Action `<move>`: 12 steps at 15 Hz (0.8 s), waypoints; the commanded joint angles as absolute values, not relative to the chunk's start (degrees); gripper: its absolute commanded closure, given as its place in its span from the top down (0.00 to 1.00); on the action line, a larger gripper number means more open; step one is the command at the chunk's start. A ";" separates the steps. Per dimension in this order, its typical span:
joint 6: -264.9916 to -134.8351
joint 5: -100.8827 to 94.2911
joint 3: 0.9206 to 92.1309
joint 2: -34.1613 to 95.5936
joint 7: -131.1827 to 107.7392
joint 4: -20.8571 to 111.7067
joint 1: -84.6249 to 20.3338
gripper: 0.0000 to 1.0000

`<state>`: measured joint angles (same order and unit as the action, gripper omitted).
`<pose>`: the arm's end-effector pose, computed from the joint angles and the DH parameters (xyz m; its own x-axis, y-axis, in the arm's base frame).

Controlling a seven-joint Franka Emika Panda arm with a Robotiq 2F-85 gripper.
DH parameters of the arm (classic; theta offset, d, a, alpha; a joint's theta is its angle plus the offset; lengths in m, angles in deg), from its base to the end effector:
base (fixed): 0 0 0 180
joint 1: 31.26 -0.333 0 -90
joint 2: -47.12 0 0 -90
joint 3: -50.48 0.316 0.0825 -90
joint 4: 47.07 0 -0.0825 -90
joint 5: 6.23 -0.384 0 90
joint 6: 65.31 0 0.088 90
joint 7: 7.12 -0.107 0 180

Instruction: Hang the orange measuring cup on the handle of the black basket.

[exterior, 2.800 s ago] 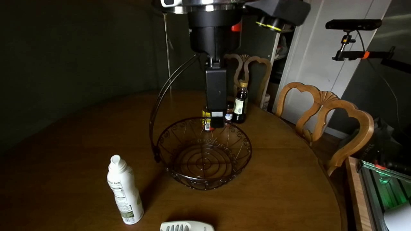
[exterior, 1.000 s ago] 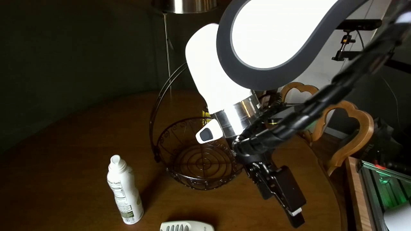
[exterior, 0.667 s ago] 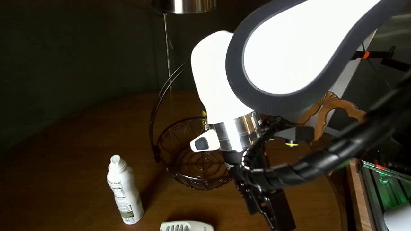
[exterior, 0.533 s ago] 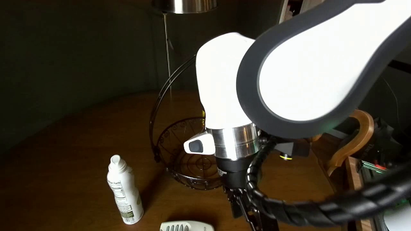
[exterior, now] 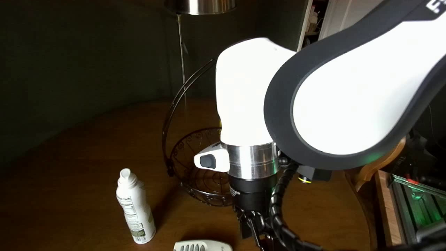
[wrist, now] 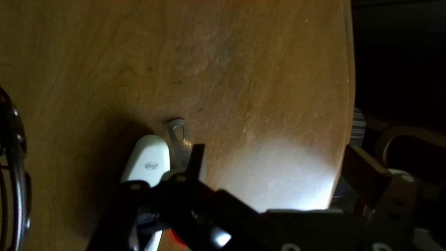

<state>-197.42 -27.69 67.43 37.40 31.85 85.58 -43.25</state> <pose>0.4364 0.2516 0.2608 0.6162 0.7876 0.0060 0.7409 -0.5770 -0.3437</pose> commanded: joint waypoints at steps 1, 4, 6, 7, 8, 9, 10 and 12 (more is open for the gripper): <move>-206.45 -28.26 68.73 35.00 32.97 86.51 -43.71 1.00; -213.89 -27.26 69.59 32.88 32.79 86.80 -43.22 1.00; -216.40 -25.85 69.73 31.70 31.53 87.57 -42.98 1.00; -217.23 -25.68 69.92 31.19 31.42 87.90 -42.74 1.00; -218.04 -25.21 69.96 30.61 31.12 88.20 -42.59 1.00; -218.34 -25.11 70.11 30.21 30.90 88.39 -42.38 1.00; -219.00 -24.77 70.25 29.65 31.00 88.43 -42.23 1.00; -220.02 -24.34 70.71 28.70 31.16 88.35 -41.93 0.82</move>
<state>-217.34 -26.22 69.22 30.03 32.24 87.61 -43.19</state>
